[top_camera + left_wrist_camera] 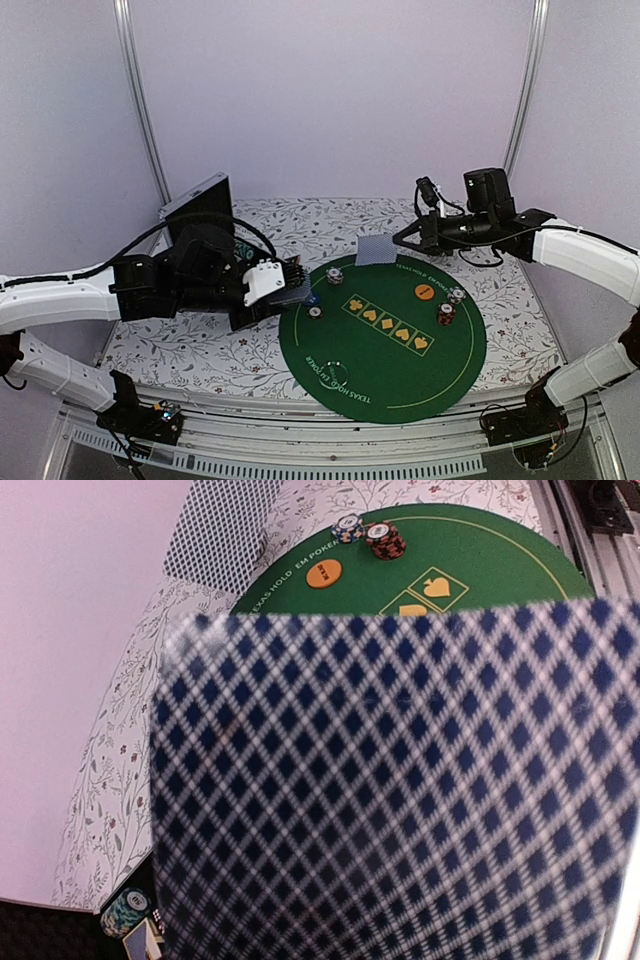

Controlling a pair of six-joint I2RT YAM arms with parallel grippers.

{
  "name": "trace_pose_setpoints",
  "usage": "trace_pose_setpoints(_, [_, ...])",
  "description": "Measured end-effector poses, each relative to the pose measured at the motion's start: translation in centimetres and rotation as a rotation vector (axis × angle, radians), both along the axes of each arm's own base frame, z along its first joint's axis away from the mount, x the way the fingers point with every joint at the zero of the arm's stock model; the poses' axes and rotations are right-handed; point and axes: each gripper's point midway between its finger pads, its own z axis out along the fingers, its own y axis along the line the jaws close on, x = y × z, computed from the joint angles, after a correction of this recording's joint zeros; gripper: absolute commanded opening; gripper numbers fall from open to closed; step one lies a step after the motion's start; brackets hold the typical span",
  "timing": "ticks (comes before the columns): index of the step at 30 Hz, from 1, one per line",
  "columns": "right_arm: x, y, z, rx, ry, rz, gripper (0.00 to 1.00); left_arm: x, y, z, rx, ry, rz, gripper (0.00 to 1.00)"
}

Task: Distribute texas hold em gaming equipment
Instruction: Distribute the poker card in the big blind area.

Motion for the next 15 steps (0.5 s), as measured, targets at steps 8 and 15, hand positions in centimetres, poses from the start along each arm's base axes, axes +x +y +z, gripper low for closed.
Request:
trace_pose_setpoints(8, [1.0, 0.5, -3.8, -0.033, 0.067, -0.005, 0.02, 0.1, 0.0, 0.0, -0.009, 0.009, 0.015, 0.42])
trace_pose_setpoints(15, [0.8, 1.3, -6.3, -0.024, 0.123, 0.006, 0.02, 0.2, 0.0, 0.1, -0.016, 0.013, 0.019, 0.42])
